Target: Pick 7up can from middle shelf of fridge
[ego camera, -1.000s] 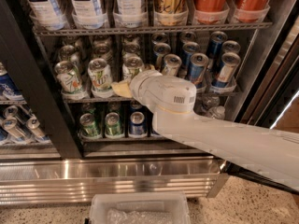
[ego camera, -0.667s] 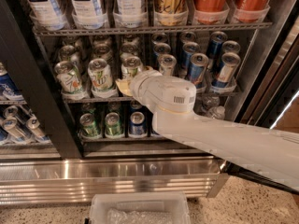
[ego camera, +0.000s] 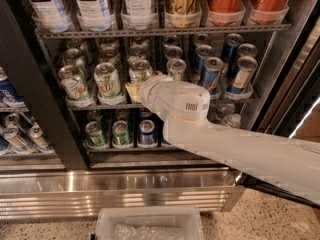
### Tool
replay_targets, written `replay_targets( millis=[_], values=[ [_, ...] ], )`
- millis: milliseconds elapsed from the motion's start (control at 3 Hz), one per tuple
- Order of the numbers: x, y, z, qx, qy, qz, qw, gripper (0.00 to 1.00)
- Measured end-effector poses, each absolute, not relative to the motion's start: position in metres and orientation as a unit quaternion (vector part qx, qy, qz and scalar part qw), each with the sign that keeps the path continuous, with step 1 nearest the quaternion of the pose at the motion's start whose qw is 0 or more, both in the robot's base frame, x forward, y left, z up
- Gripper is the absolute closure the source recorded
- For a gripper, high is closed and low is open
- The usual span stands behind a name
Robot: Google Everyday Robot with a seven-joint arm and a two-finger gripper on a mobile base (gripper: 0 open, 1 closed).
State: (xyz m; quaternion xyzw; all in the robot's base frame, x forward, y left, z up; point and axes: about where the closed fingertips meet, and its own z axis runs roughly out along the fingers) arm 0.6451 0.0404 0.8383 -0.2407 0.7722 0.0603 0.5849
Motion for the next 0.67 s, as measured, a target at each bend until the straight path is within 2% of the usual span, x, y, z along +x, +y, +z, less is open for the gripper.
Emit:
replay_targets(
  millis=[667],
  values=[
    [0.6418,0.0415,0.8421,-0.243,0.774,0.07,0.58,1.0]
  ],
)
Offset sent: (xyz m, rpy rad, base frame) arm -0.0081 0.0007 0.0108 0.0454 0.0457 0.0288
